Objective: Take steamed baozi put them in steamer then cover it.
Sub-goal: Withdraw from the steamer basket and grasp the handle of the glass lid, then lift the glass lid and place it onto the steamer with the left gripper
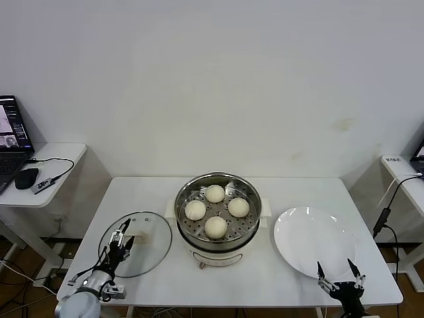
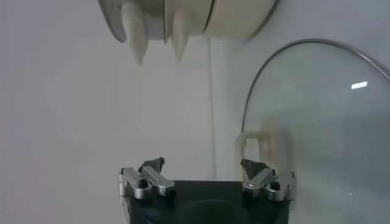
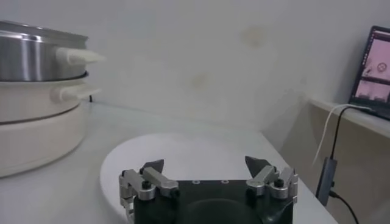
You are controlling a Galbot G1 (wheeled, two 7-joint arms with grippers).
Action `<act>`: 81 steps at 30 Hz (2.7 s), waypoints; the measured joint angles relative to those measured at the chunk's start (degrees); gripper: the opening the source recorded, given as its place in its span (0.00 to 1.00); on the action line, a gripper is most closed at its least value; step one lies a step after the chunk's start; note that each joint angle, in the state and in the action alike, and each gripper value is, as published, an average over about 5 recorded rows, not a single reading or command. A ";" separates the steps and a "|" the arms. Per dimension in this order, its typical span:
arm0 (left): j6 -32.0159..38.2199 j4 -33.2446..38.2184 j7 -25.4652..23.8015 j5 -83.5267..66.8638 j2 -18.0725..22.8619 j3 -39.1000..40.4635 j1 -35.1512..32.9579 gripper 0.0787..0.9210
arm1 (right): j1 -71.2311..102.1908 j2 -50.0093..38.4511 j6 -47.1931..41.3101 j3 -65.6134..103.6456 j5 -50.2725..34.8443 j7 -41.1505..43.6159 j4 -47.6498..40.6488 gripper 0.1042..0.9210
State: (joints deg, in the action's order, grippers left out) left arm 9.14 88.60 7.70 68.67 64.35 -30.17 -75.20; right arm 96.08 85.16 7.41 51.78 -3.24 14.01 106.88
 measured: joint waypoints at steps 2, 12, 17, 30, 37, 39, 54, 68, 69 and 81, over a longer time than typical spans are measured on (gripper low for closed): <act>-0.05 -0.40 -0.08 0.02 0.00 0.17 0.35 0.88 | 0.02 0.05 0.04 -0.04 0.07 0.02 -0.06 0.88; -0.21 -3.01 -0.30 0.21 -0.01 0.75 2.99 0.88 | -0.06 0.36 0.14 -0.61 0.51 0.10 -0.44 0.88; -0.34 -4.76 -0.40 0.36 -0.15 1.32 4.85 0.88 | 0.02 0.56 0.25 -0.78 0.73 0.14 -0.58 0.88; -0.04 -8.55 0.15 0.02 0.06 1.80 7.72 0.72 | 0.13 1.24 0.59 -1.40 1.36 0.15 -0.93 0.88; 0.61 -10.31 0.85 0.06 0.30 1.95 8.11 0.48 | -0.07 1.23 0.74 -1.67 1.56 0.15 -1.28 0.88; 0.89 -10.76 1.13 0.07 0.37 1.92 8.19 0.42 | -0.15 1.22 0.77 -1.78 1.62 0.15 -1.35 0.88; 1.61 -8.55 4.69 -1.47 -0.17 -0.16 6.42 0.08 | -0.19 1.02 0.77 -2.01 1.79 0.25 -1.06 0.88; -7.15 6.11 0.02 -4.71 -3.75 -6.45 -0.86 0.08 | -0.02 1.07 0.93 -2.83 2.91 0.41 -0.34 0.88; -7.87 7.47 -0.76 -4.87 -4.09 -6.94 -1.37 0.08 | 0.01 1.01 0.99 -2.93 3.00 0.42 -0.29 0.88; -16.89 23.35 -8.59 -10.30 -8.23 -5.31 -3.29 0.08 | 0.62 0.41 1.38 -4.19 4.68 -0.12 0.70 0.88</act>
State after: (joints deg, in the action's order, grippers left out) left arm -7.76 111.95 -0.89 58.38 56.12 -35.48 -78.49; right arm 96.69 85.57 8.80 47.60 1.44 13.88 107.58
